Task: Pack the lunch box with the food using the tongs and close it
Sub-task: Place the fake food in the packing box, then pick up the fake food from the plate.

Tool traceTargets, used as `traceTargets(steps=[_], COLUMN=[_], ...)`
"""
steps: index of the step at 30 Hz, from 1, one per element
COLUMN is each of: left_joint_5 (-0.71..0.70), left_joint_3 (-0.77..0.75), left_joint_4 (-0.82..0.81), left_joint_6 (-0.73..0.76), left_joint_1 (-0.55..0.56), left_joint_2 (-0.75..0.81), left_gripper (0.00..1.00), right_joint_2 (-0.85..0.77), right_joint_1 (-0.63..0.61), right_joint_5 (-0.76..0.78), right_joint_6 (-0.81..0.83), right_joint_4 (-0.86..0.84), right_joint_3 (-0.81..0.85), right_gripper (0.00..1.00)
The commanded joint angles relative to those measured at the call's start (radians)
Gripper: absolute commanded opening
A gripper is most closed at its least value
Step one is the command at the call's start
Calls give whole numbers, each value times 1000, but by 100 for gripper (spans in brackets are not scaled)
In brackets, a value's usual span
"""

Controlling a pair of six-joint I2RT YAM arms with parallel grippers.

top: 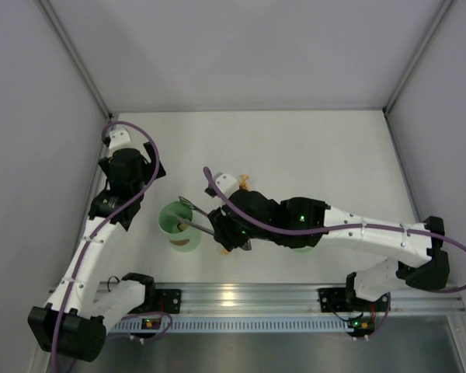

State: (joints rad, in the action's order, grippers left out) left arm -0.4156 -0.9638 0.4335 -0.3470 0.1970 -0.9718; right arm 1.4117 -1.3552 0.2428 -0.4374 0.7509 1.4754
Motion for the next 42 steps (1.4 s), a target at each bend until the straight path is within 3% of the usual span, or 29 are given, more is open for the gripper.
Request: traceTargets(steps=[1, 10, 18, 22, 42], left_joint_5=[3, 8, 8, 8, 14], left_joint_3=[-38, -39, -39, -38, -38], left_joint_4=[-13, -13, -13, -13, -15], left_joint_6=[-9, -10, -10, -9, -7], left_joint_1=[-5, -5, -5, -5, -5], left_joint_2=[2, 4, 5, 5, 4], left_gripper=[99, 99, 99, 99, 99], right_joint_2=[-29, -221, -319, -297, -143], right_joint_1=[-24, 42, 223, 268, 268], right_joint_5=[53, 222, 162, 92, -57], right_joint_6=[8, -46, -78, -70, -66], right_joint_4=[1, 56, -10, -80, -251], right_joint_3=[54, -95, -340, -405, -484], right_gripper=[43, 46, 46, 45, 41])
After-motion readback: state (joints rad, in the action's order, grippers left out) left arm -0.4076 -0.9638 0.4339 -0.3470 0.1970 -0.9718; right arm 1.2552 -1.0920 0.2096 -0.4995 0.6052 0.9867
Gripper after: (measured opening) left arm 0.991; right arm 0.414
